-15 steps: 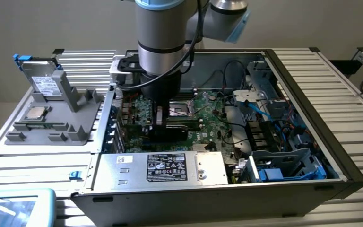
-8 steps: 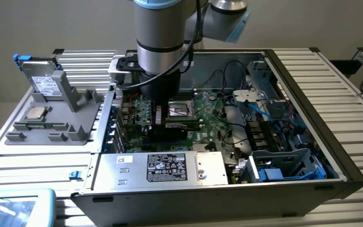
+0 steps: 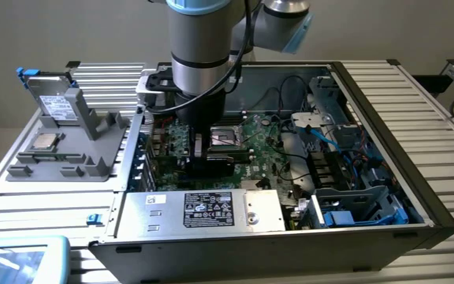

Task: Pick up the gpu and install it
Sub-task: 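Insert the gpu into the slot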

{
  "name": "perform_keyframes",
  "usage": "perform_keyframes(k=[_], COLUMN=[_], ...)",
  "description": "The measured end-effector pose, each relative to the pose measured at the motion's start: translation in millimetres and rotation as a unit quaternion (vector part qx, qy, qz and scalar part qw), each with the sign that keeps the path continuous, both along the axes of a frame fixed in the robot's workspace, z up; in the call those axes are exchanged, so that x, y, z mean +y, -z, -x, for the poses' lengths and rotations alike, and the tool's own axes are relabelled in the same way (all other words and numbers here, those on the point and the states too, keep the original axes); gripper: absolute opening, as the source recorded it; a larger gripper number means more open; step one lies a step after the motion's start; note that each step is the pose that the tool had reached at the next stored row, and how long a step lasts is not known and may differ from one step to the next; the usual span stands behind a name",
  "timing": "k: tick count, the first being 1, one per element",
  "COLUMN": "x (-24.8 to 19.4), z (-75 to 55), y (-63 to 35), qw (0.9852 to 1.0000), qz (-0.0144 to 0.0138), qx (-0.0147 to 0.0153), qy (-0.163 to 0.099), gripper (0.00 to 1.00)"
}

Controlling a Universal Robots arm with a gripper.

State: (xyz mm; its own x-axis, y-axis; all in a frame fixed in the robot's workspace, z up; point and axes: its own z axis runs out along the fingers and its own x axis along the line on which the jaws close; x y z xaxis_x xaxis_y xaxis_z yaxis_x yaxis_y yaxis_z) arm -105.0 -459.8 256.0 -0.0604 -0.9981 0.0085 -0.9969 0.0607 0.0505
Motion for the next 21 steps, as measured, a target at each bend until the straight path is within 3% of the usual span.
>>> perform_keyframes(k=[2, 4, 8, 11, 21], x=[0.0, 0.3, -0.2, -1.0, -5.1], z=[-0.5, -0.5, -0.5, -0.4, -0.5], y=[-0.2, -3.1, -16.4, -19.3, -15.3], qw=[1.0000, 1.0000, 1.0000, 0.9999, 0.9999], qz=[-0.0007, -0.0033, -0.0021, -0.0020, -0.0015], qx=[0.0026, 0.0046, 0.0096, 0.0130, 0.0131], qy=[0.000, 0.000, 0.000, 0.000, 0.001], gripper=[0.27, 0.27, 0.27, 0.27, 0.27])
